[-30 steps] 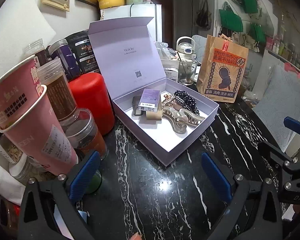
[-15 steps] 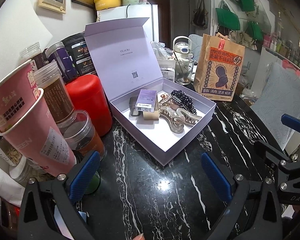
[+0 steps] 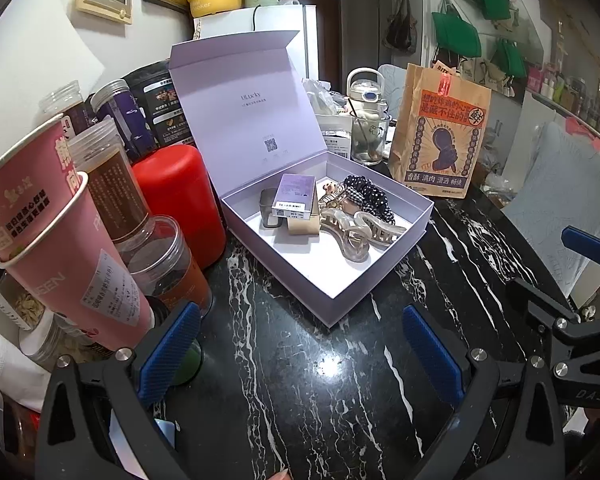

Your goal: Organize rigid objects

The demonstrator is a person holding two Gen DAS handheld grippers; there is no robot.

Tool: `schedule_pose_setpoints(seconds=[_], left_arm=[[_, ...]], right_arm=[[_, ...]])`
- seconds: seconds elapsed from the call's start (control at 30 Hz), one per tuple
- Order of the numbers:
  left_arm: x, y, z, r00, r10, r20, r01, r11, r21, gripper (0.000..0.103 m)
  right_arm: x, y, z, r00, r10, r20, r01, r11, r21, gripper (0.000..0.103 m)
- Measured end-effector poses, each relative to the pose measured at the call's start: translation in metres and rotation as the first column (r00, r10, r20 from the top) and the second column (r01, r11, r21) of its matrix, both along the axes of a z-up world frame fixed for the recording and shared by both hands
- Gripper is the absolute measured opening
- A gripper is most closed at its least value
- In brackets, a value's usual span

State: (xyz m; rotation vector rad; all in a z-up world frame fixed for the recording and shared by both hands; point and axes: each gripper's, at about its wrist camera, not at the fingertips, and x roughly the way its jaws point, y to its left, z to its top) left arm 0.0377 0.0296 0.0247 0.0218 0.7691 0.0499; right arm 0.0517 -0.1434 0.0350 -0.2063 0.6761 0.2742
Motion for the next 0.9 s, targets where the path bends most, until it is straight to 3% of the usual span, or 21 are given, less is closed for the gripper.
schedule_pose_setpoints(seconds=[0.9], left_arm=[[0.0014, 0.0005, -0.0014, 1.0, -0.01, -0.014, 0.01, 1.0, 0.006, 0.103]], right_arm=[[0.0044, -0.0011, -0.0039, 1.0, -0.008, -0.011, 0.007, 1.0, -0.008, 0.102]])
